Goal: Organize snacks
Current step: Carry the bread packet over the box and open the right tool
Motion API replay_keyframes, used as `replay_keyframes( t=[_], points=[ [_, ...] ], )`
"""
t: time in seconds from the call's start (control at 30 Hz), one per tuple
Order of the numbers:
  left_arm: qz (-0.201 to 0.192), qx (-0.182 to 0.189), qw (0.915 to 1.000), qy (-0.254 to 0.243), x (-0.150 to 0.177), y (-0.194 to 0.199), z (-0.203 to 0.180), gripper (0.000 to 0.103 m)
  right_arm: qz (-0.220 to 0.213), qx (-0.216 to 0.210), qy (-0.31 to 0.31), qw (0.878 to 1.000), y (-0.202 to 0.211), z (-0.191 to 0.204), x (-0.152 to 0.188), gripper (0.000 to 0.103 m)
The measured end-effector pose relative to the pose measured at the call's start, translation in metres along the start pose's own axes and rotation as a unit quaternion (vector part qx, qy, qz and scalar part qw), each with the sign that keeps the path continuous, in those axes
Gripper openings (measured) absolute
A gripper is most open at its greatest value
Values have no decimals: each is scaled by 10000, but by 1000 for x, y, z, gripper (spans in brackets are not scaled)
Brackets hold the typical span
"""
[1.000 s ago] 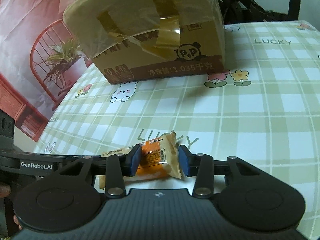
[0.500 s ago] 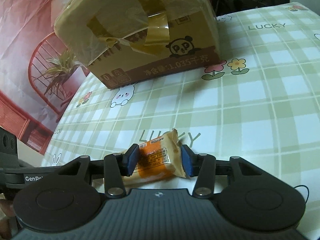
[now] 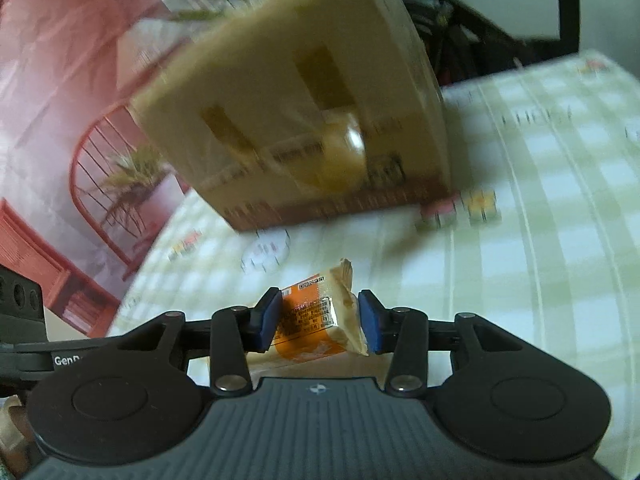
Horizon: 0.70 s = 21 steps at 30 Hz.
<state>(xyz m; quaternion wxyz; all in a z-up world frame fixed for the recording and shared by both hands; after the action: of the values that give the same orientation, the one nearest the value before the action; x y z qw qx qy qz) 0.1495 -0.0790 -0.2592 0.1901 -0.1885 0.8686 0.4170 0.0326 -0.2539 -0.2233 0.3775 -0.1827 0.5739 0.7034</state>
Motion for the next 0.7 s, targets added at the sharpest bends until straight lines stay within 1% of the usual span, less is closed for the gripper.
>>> replay_keyframes(
  t=[0.17, 0.33, 0.4, 0.47, 0.57, 0.7],
  points=[
    [-508, 208, 9978, -379, -53, 23, -39, 57, -532, 25, 231, 9983, 19, 12, -60, 44],
    [-999, 432, 9922, -615, -116, 45, -75, 57, -1076, 3, 480, 9930, 37, 25, -125, 44],
    [-1096, 518, 9904, -670, -139, 48, -85, 57, -1252, 43, 625, 9902, 42, 32, -149, 44],
    [-1180, 589, 9893, -618, -161, 47, -91, 57, -1363, 71, 749, 9878, 41, 34, -170, 44],
    [-1221, 543, 9888, -663, -189, 36, -98, 57, -1401, 58, 826, 9867, 26, 35, -193, 44],
    [-1159, 472, 9899, -666, -214, 13, -96, 57, -1376, 99, 764, 9875, -2, 26, -215, 44]
  ],
)
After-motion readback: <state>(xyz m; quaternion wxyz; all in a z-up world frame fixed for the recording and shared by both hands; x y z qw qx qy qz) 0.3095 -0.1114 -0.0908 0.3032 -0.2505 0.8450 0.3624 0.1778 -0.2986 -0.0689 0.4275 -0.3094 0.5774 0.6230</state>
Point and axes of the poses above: each gripper's, at about its wrist camera, not at the fingertips, and y roughly against the way its jaws point, z to its left, x to its underside, the point moved 10 cm from there along -y, roughly the way its jaws point, and after that the axes turned 13 degrees about y, right-handed, at the moved point
